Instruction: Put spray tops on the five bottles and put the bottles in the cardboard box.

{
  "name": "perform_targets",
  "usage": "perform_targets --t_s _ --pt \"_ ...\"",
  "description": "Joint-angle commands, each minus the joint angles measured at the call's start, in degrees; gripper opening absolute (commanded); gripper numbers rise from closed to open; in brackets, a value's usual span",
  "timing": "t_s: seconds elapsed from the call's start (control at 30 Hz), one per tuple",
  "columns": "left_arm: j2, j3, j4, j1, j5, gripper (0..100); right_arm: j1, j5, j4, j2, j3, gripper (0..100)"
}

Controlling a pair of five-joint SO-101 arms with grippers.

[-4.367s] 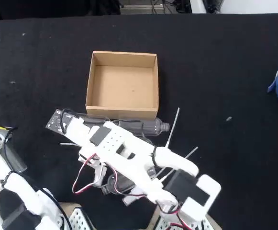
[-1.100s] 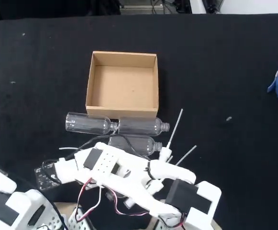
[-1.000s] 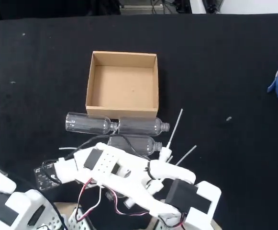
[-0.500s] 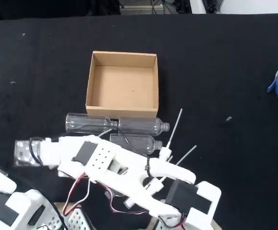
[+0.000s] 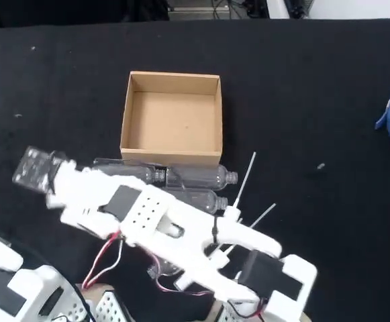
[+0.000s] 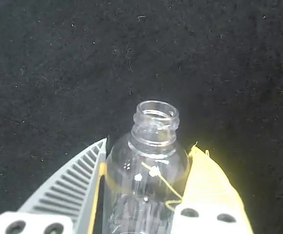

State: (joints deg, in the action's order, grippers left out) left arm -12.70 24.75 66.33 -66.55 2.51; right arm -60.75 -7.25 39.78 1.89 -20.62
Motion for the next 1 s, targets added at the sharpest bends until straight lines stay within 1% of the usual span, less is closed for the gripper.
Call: perform_targets --t_s 0.0,0.13,0.23,0.43,0.53,0.63,0.7,0.8,0.97 --pt "-0.3 -4.1 0.2 3.0 -2.5 3 3.3 4.6 -4.4 6.0 3.4 5.7" --pt "-0.3 -5.6 -0.2 3.8 -2.9 3 5.6 8.2 -7.9 9.0 3.4 5.7" --pt "-0.2 -6.2 -1.2 5.4 -3.3 3 7.6 11.5 -8.1 11.9 3.6 5.7" --pt "-0.6 -6.2 -1.8 8.8 -3.3 3 13.9 17.3 -7.6 20.7 2.7 5.7" --pt "-3.2 -4.0 -2.1 11.6 -3.3 3 15.8 18.5 -7.5 26.2 1.3 5.7" --pt "-8.7 -0.9 -2.3 15.5 -3.3 3 18.0 18.5 -7.2 32.1 -1.0 5.7" --pt "-12.7 0.9 -2.9 19.2 -3.3 3 21.1 19.2 -6.0 35.6 -1.8 5.7" --pt "-18.6 5.1 -6.4 25.2 -3.3 3 27.3 22.8 -4.6 39.9 -1.6 5.7" --pt "-26.6 11.4 -10.1 33.4 -3.0 3 41.1 24.1 -0.6 45.7 -1.5 5.7"
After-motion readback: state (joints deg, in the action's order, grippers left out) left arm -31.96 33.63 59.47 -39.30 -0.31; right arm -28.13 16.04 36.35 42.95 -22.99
